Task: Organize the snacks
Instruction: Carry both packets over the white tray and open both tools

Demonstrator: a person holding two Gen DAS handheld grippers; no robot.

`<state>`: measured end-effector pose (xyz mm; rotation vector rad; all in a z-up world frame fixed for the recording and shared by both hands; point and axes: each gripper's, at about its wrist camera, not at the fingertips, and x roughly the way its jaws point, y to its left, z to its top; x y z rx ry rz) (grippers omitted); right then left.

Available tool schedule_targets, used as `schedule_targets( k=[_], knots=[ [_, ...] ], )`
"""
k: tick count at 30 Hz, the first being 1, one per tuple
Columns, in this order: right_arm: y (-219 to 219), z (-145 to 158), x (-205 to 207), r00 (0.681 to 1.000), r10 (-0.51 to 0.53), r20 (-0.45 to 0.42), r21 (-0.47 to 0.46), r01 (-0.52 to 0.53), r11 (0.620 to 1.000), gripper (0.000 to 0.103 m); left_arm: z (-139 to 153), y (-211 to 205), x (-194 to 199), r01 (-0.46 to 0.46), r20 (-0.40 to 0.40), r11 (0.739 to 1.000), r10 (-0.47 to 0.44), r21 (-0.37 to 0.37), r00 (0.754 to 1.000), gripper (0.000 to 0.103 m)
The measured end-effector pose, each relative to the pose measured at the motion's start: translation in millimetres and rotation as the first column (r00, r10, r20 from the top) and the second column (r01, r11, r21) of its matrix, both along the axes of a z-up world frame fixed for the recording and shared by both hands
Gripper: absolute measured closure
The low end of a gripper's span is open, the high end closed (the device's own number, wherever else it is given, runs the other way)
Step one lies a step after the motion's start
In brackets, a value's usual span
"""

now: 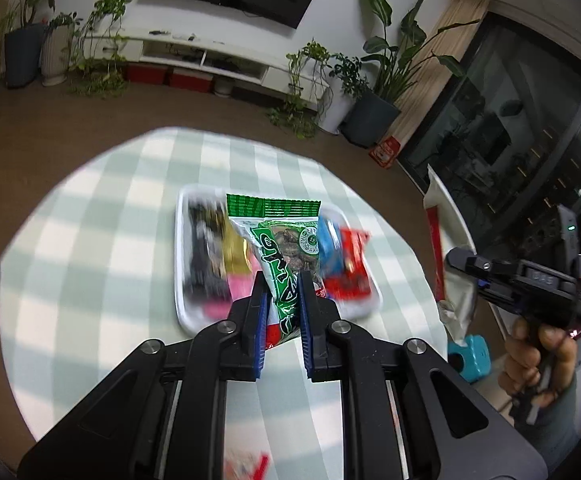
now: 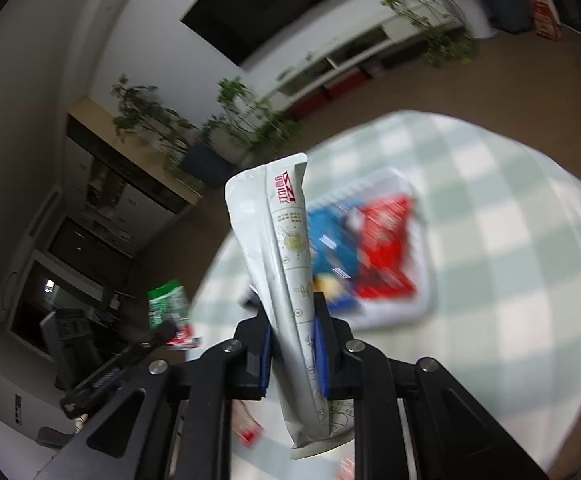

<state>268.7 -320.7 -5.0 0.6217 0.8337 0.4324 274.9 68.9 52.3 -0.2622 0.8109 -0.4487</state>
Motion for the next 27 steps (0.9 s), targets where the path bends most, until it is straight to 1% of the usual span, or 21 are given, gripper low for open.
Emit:
schedule_targets(
  k=[1, 3, 5, 7, 10, 11, 15, 20, 24, 27],
  knots=[
    [10.9, 9.8, 11.3, 1.000, 0.000, 0.017, 0.002, 0.000, 1.000, 0.084, 2.5, -0.6, 13.6, 0.002, -0.004, 1.000, -0.002, 0.011, 1.000, 0.091],
    [28.6, 19.5, 28.1, 0.999, 0.010, 0.031, 0.010, -0.010, 1.000, 0.084, 2.9, -2.2, 33.8, 0.009, -0.020, 1.000, -0.009, 0.027, 1.000, 0.091],
    [47.9, 25.0, 46.7, 0.999, 0.021, 0.035, 0.016, -0.022, 1.000, 0.084, -5.3, -4.0, 54.6, 0.009, -0.042, 0.999, -0.007, 0.047, 0.999, 0.091],
    [65.0, 23.5, 62.4, 0.999, 0.025, 0.029, 0.007, -0.025, 1.000, 0.084, -18.2, -5.9, 70.5, 0.019, -0.061, 0.998, -0.015, 0.052, 0.998, 0.091],
    [87.8, 7.9, 83.8, 0.999, 0.038, -0.010, -0.012, -0.038, 0.999, 0.084, -44.5, -11.8, 92.0, 0.032, -0.103, 0.997, -0.026, 0.064, 0.994, 0.091],
    [94.6, -0.8, 90.7, 0.999, 0.041, -0.032, -0.023, -0.042, 0.999, 0.084, -54.7, -15.3, 97.2, 0.038, -0.115, 0.997, -0.029, 0.071, 0.993, 0.091],
    [108.9, -38.3, 112.4, 0.993, 0.021, -0.119, -0.052, -0.027, 0.998, 0.084, -79.7, -23.3, 108.7, 0.049, -0.132, 0.993, -0.035, 0.105, 0.991, 0.091],
    [116.7, -71.3, 126.7, 0.983, -0.010, -0.185, -0.075, -0.004, 0.997, 0.084, -96.8, -20.9, 112.8, 0.041, -0.140, 0.992, -0.024, 0.122, 0.990, 0.091],
    [119.8, -85.7, 130.6, 0.977, -0.027, -0.212, -0.087, 0.008, 0.996, 0.084, -107.5, -22.2, 116.1, 0.049, -0.152, 0.988, -0.026, 0.144, 0.988, 0.091],
    [121.8, -94.0, 131.6, 0.973, -0.037, -0.230, -0.097, 0.015, 0.995, 0.082, -109.2, -23.3, 115.9, 0.052, -0.152, 0.987, -0.029, 0.149, 0.988, 0.091]
  ],
)
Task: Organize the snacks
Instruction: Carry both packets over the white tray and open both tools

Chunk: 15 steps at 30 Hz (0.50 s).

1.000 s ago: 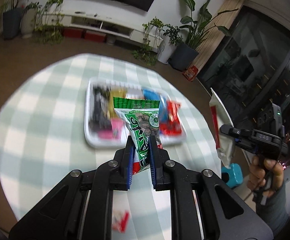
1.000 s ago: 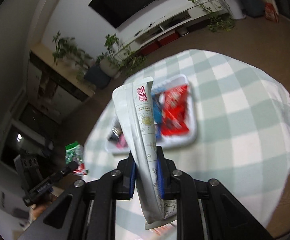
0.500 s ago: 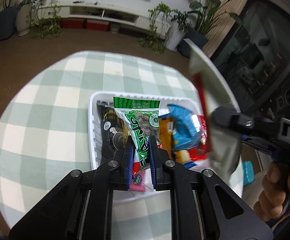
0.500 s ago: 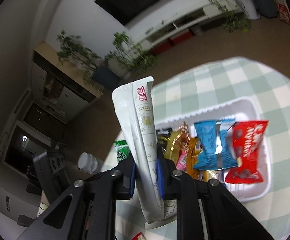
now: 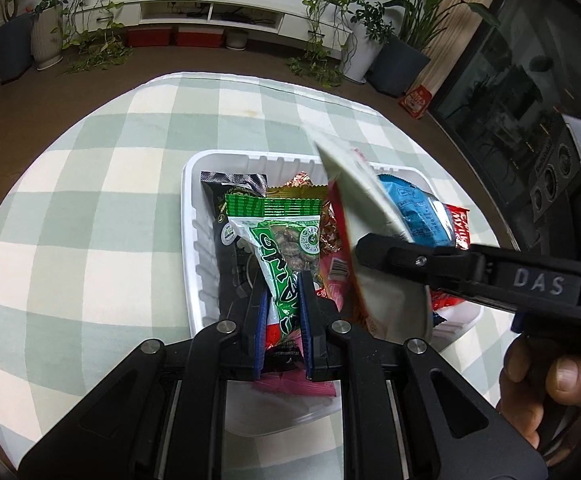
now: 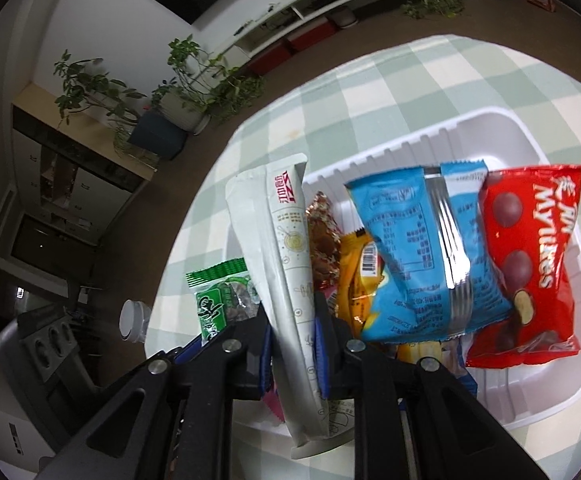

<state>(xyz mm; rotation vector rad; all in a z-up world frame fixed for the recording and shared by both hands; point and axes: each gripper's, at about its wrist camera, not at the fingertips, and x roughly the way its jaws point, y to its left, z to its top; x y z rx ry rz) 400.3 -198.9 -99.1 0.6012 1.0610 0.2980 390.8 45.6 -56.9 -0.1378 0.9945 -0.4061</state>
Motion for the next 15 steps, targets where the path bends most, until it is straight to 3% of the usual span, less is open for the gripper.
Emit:
schedule_targets(
  k=[15],
  knots=[
    [1.1, -7.4, -3.3, 1.000, 0.007, -0.003, -0.008, -0.007, 1.000, 0.077, 2.6, -4.1, -2.2, 0.002, 0.003, 1.000, -0.002, 0.031, 1.000, 0.088]
  ],
)
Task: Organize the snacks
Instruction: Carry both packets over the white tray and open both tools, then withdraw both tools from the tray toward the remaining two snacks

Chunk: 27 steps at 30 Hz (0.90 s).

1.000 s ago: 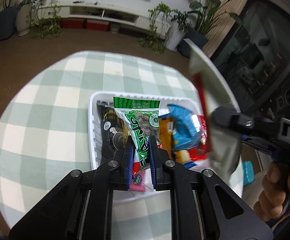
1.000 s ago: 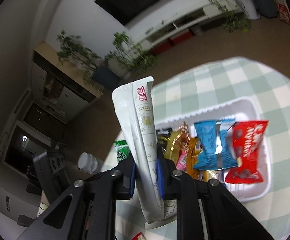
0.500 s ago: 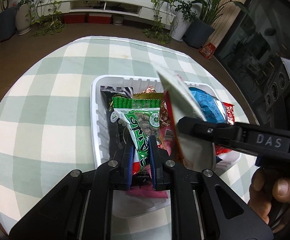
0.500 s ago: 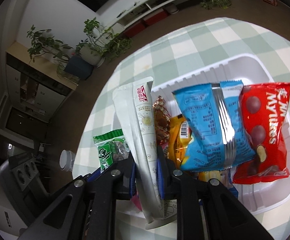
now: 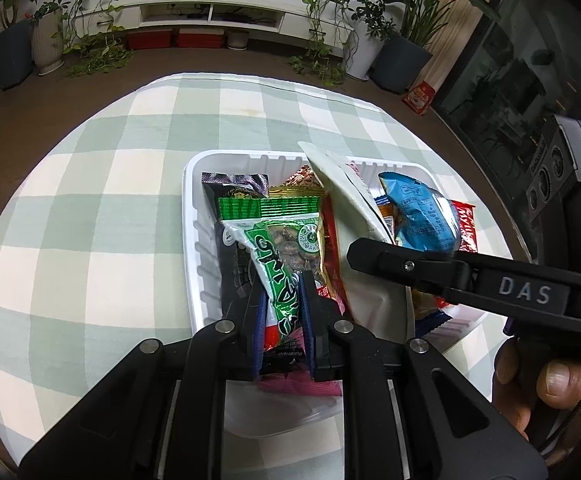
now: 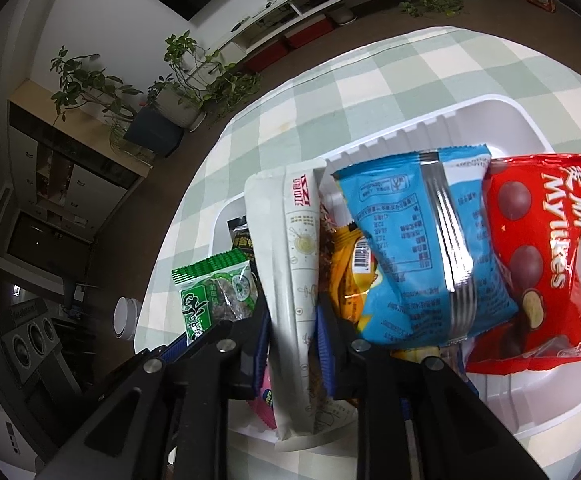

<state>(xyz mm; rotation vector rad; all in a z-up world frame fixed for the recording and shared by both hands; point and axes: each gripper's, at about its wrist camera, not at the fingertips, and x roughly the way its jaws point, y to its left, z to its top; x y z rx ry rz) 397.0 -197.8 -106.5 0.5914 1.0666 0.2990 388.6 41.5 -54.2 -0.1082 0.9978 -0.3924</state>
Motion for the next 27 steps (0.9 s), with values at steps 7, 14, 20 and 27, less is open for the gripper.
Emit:
schedule_targets(
  k=[7, 14, 20, 27],
  knots=[
    [5.4, 18.2, -7.1, 0.999, 0.018, 0.049, -0.028, -0.017, 0.999, 0.052, 1.2, 1.3, -2.8, -0.013, 0.002, 1.000, 0.013, -0.004, 1.000, 0.045],
    [-4.1, 44.0, -29.2, 0.993, 0.042, 0.112, -0.039, -0.038, 0.999, 0.048, 20.4, 6.0, -24.7, -0.014, 0.047, 1.000, 0.013, 0.013, 0.999, 0.032],
    [-36.7, 67.2, -91.6, 0.984, 0.020, 0.180, 0.037, -0.027, 0.999, 0.017, 48.0, 22.9, -90.8, 0.057, 0.134, 0.997, -0.050, -0.049, 0.990, 0.011],
    [-71.0, 48.9, -189.5, 0.984, -0.045, 0.170, 0.112, 0.026, 0.993, 0.005, 37.0, 22.1, -189.6, 0.231, 0.196, 0.969, -0.244, 0.087, 0.950, 0.000]
  ],
)
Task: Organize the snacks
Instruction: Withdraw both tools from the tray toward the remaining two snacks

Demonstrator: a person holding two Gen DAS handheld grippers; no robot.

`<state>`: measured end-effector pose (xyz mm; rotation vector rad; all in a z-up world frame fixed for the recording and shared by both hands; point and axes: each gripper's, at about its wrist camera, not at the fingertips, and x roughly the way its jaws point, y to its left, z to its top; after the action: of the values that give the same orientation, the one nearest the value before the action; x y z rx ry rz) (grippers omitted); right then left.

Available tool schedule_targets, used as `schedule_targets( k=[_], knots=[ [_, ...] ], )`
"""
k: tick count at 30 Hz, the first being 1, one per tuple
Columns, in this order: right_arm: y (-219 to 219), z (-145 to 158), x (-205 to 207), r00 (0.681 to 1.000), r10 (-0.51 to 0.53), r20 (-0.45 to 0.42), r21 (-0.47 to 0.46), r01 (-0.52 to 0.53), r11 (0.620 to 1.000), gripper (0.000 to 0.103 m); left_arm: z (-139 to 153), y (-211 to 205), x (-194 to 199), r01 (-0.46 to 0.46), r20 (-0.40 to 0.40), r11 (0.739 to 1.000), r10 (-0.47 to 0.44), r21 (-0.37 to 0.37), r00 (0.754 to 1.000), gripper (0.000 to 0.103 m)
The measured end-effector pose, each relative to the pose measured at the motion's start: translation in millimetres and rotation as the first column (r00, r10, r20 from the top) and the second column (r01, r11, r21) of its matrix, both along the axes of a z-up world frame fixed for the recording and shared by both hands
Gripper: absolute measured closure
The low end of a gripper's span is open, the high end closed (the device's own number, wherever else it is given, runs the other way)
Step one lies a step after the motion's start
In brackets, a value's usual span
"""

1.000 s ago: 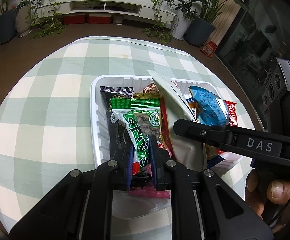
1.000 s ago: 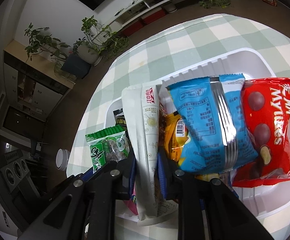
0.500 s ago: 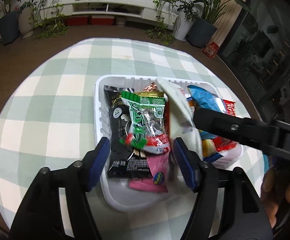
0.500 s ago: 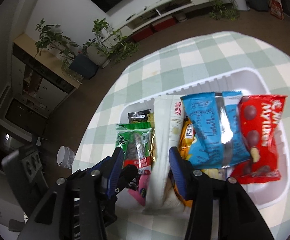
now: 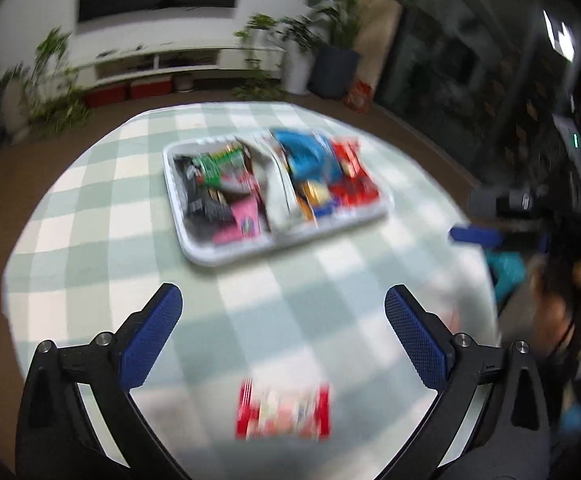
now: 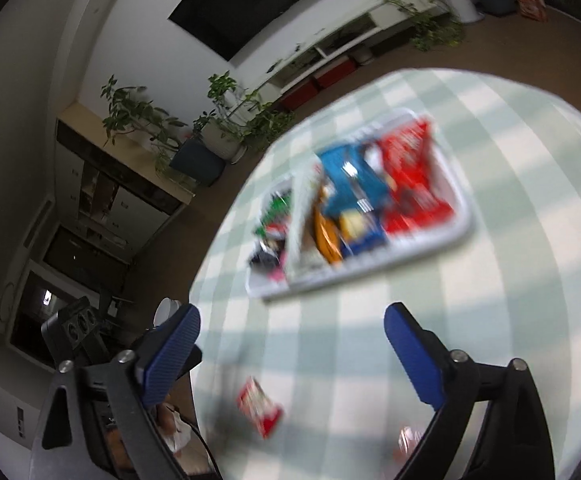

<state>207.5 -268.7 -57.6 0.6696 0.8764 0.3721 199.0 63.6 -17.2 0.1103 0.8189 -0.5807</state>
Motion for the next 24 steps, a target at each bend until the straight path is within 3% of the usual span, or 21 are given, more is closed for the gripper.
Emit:
schedule_targets(
  k=[3, 6, 8, 10, 14, 15, 18, 19, 24],
  knots=[
    [-11.1, -16.6, -38.9, 0.999, -0.032, -0.036, -0.009, 0.031, 0.999, 0.004, -6.1, -2.7, -32.6, 0.060, 0.071, 0.994, -0.067, 0.086, 0.995, 0.000],
    [-21.4, -30.1, -67.0, 0.995, -0.068, -0.074, 0.002, 0.069, 0.998, 0.003, -9.3, 0.7, -47.0, 0.092, 0.040, 0.987, -0.098, 0.134, 0.994, 0.000],
    [-23.8, -35.5, -79.9, 0.993, -0.077, -0.091, -0.015, 0.076, 0.997, 0.003, -13.2, -0.5, -48.7, 0.148, -0.036, 0.971, -0.144, 0.185, 0.989, 0.000],
    [-23.7, -39.0, -89.5, 0.992, -0.071, -0.105, -0.036, 0.067, 0.997, 0.003, -17.7, -4.8, -50.3, 0.201, -0.051, 0.945, -0.195, 0.259, 0.980, 0.000],
    [-25.5, -42.3, -99.2, 0.991, -0.067, -0.114, -0.040, 0.063, 0.997, 0.003, -31.9, -20.7, -60.5, 0.327, -0.018, 0.800, -0.369, 0.504, 0.929, 0.001],
    [-26.2, -43.1, -102.5, 0.991, -0.067, -0.115, -0.039, 0.063, 0.997, 0.003, -31.9, -22.8, -61.9, 0.365, -0.023, 0.776, -0.413, 0.515, 0.911, 0.002],
    [-24.4, -45.2, -104.9, 0.992, -0.055, -0.118, -0.028, 0.052, 0.998, 0.003, -25.5, -27.3, -57.8, 0.453, -0.041, 0.742, -0.500, 0.495, 0.865, 0.024],
    [-23.2, -46.3, -105.2, 0.992, -0.049, -0.119, -0.030, 0.046, 0.999, 0.003, -25.4, -28.9, -54.4, 0.486, -0.068, 0.729, -0.522, 0.481, 0.850, 0.025],
    [-19.5, -50.1, -102.4, 0.991, -0.018, -0.130, -0.031, 0.015, 0.999, 0.003, -45.9, -39.8, -45.2, 0.603, -0.194, 0.592, -0.609, 0.534, 0.769, 0.028]
  ],
)
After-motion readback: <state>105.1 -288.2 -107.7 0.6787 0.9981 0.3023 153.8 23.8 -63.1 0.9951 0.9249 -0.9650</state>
